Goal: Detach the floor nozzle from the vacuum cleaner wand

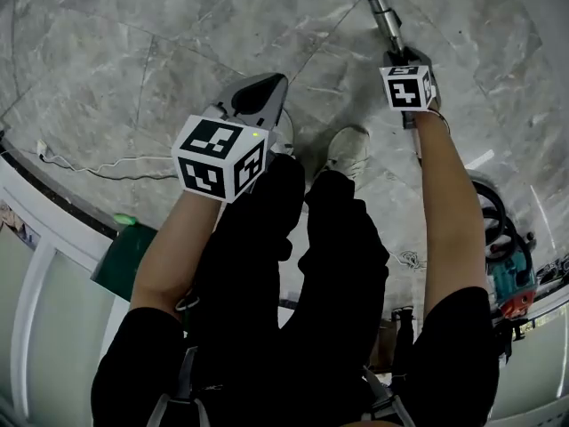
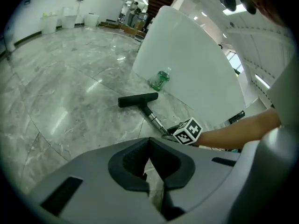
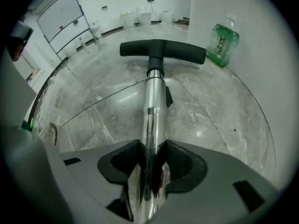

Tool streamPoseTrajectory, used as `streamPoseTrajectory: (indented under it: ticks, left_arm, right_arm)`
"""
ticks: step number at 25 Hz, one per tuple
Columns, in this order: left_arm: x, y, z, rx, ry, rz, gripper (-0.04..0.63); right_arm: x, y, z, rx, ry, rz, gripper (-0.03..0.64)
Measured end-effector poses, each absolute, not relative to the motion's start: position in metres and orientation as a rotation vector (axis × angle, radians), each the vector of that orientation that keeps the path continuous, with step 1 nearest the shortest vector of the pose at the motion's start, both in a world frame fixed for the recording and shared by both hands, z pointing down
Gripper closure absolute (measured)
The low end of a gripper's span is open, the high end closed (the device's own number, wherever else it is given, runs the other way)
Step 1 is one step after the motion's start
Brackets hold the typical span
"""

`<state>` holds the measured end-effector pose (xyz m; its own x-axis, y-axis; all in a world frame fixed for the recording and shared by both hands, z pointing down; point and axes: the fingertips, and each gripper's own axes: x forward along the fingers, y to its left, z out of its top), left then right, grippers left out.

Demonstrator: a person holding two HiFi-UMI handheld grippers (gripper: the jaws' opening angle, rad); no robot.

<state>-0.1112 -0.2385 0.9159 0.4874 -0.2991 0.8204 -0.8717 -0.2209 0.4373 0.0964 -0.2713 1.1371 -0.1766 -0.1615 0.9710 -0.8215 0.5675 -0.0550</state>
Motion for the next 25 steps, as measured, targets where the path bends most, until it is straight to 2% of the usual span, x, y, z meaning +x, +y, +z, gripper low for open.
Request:
streamPoseTrajectory:
  ticks: [4,8,9,10,11,12,16,23,24,25]
  left_arm:
    - [-0.132,-0.24,0.922,1.627,-1.08,0.566,0.594]
    - [-0.129,-0.24,0.89,1.579,-1.102,0.47,0.58]
    - [-0.122,-0.24,0.879,1.59,-1.073,0.455,0.549]
    - [-0.113,-0.239,0.868,1.596,-1.028,0.432,0.49]
    - [-0.103,-0.237,0.857,1.589,-0.977,0.402,0.377]
    - [-0.095,-0.234,0.847,1.571,-0.937,0.37,0.328]
    - [-0.089,-0.236,0.817,1.516,-0.954,0.292,0.264]
    - [-0.089,-0.25,0.776,1.576,-1.081,0.297,0.265]
    - [-0.085,-0.252,0.772,1.579,-1.073,0.261,0.352]
    - [-0.08,-0.254,0.768,1.572,-1.055,0.221,0.468]
  right_arm:
    - [0.104,-0.261,1.13,0.801,-1.692,0.767,0.445]
    - [0.086,-0.228,1.072,0.726,-1.769,0.771,0.445]
    - [0.078,-0.222,1.051,0.709,-1.801,0.757,0.445]
    - [0.07,-0.217,1.03,0.691,-1.832,0.74,0.445]
    - [0.062,-0.209,1.008,0.672,-1.861,0.729,0.445]
    - [0.053,-0.2,0.986,0.653,-1.888,0.726,0.445]
    - [0.019,-0.166,0.905,0.579,-2.002,0.763,0.445]
    - [-0.028,-0.105,0.803,0.362,-2.205,0.857,0.445]
    - [-0.029,-0.1,0.797,0.343,-2.213,0.872,0.445]
    - [-0.028,-0.098,0.795,0.338,-2.209,0.886,0.445]
